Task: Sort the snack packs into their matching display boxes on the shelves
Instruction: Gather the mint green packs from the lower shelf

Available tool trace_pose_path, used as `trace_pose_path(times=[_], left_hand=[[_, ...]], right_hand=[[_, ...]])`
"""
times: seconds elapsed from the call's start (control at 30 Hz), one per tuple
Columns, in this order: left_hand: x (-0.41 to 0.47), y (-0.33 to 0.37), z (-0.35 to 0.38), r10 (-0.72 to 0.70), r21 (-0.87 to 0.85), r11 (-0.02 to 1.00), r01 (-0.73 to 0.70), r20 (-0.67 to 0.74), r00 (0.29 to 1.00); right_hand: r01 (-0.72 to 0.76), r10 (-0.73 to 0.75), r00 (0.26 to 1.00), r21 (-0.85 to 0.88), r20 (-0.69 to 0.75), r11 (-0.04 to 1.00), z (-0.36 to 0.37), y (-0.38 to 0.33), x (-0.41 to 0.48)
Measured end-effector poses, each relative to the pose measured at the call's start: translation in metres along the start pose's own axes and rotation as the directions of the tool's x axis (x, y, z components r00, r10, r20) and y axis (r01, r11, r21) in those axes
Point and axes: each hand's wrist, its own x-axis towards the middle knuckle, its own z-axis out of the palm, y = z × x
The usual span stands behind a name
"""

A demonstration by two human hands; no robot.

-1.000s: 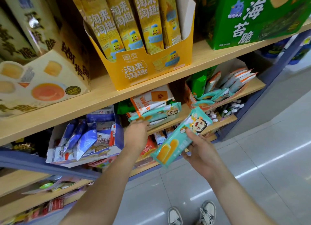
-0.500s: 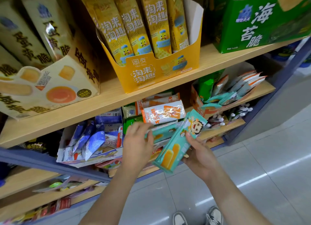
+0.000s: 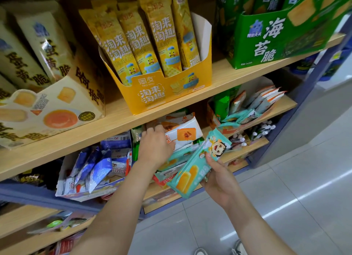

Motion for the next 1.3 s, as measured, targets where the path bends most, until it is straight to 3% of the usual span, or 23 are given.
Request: trace_pose_path(times=[0.1,0.33,0.43,0.57,0.63,0.7,0.77,0.83,0.97,1.03,1.17,1.23,1.3], left_hand=[[0.007,-0.002,-0.003,-0.017,-0.108,0.994,0.026,0.075,0.997],[-0.005,-0.005,0.004,0.076,-0.223,0.972,-0.080,-0.023,0.997],[-0.010,-0.007,0.004,0.166,-0.195,0.962,-0.191,-0.139,0.976],[-0.034,-0.009,0.001,0.263,-0.095,0.944,-0.315,-0.357,0.896],[-0.051,-0.009,-0.002,0.248,-0.140,0.931,-0.339,-0.438,0.864],[-0.069,-0.002,-0.007,0.129,-0.325,0.898,-0.297,-0.451,0.883],[-0.086,0.006,-0.008,-0.114,-0.622,0.771,-0.134,-0.341,0.933],[-0.097,0.009,-0.003,-0.266,-0.821,0.570,0.040,-0.138,0.954],[-0.111,0.010,-0.002,-0.311,-0.962,0.178,0.208,0.146,0.939],[-0.115,0.014,-0.004,-0.302,-0.965,0.029,0.260,0.240,0.923],[-0.119,0.040,-0.003,-0.185,-0.934,-0.109,0.340,0.356,0.916],[-0.120,0.062,-0.003,-0.107,-0.924,-0.124,0.361,0.374,0.921],[-0.120,0.088,-0.001,-0.040,-0.915,-0.102,0.390,0.396,0.918]], right_hand=[[-0.012,0.012,1.000,0.000,0.005,1.000,-0.002,0.000,-0.001],[-0.001,0.001,1.000,0.012,0.019,1.000,0.001,-0.004,-0.005],[0.007,-0.007,1.000,0.012,0.021,1.000,0.004,-0.005,-0.008],[0.004,-0.004,1.000,0.000,0.001,1.000,0.008,-0.005,-0.009],[0.002,-0.002,1.000,-0.027,0.005,1.000,0.008,-0.008,-0.009],[0.017,-0.016,1.000,-0.036,0.015,0.999,0.004,-0.011,-0.009],[0.029,-0.029,0.999,-0.032,0.026,0.999,0.000,-0.012,-0.010],[0.040,-0.038,0.998,-0.030,0.052,0.999,-0.003,-0.012,-0.013],[0.041,-0.043,0.997,0.020,0.068,0.999,-0.008,-0.013,-0.021],[0.062,-0.061,0.998,-0.004,0.032,0.998,-0.013,-0.015,-0.027],[0.261,-0.292,0.952,-0.260,-0.088,0.930,-0.033,-0.040,-0.043],[0.387,-0.447,0.894,-0.442,-0.036,0.809,-0.044,-0.063,-0.055],[0.448,-0.546,0.836,-0.640,0.052,0.625,-0.054,-0.084,-0.063]])
